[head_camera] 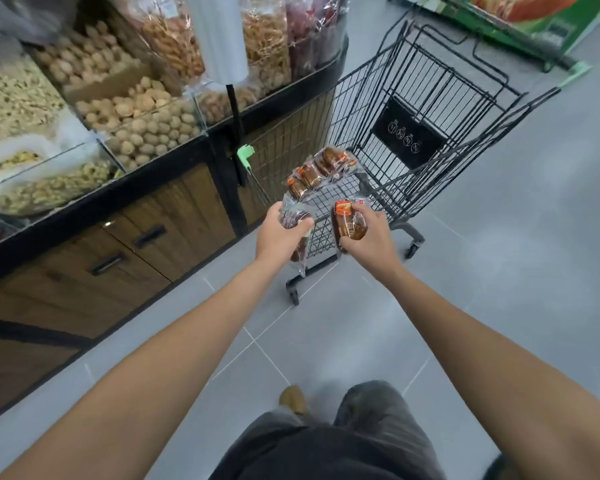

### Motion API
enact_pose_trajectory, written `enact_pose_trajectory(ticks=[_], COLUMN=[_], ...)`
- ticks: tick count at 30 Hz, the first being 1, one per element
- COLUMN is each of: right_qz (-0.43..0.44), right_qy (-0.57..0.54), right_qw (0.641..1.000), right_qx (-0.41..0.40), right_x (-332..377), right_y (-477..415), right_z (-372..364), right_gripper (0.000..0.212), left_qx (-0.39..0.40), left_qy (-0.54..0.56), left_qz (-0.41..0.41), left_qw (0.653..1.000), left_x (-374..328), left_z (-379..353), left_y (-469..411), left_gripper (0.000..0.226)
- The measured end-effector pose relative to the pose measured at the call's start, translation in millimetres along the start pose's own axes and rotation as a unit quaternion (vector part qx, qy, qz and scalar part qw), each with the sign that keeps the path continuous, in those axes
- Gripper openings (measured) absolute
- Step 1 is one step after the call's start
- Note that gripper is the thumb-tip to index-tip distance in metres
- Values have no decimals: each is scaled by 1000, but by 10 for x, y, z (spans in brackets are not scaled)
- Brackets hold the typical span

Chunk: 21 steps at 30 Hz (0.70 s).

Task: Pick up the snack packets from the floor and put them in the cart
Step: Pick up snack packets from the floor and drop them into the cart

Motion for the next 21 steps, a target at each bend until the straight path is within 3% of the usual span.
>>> enact_pose_trajectory(ticks=[3, 9, 16, 21], right_qz=[-5, 2, 6, 4], right_qy=[-9, -16, 9, 18], right_qw=[1000, 1000, 998, 992], right_qx=[-9, 9, 64, 122], right_x=[-133, -473, -841, -1024], right_y=[-397, -1264, -2311, -2950], right_z=[200, 641, 1082, 1072], right_gripper=[71, 69, 68, 70], left_qx=[10, -6, -70, -99], left_qy=[-10, 5, 5, 24], left_qz=[-5, 24, 59, 104], left_qw=[1000, 1000, 996, 989], left_x=[-200, -507, -980, -1019], left_z=[-290, -1000, -1752, -2065], left_y=[-294, -959, -1480, -1813], left_gripper=[58, 66, 56, 63])
Point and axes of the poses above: each hand's wrist, its own y-axis away from the middle knuckle, its own z-axis out of the back of the hand, x = y × z, the point moved 9 cm from there along -y, towards the middle knuckle, and after that the axes turned 2 degrees about -x, right-handed, at the moved point
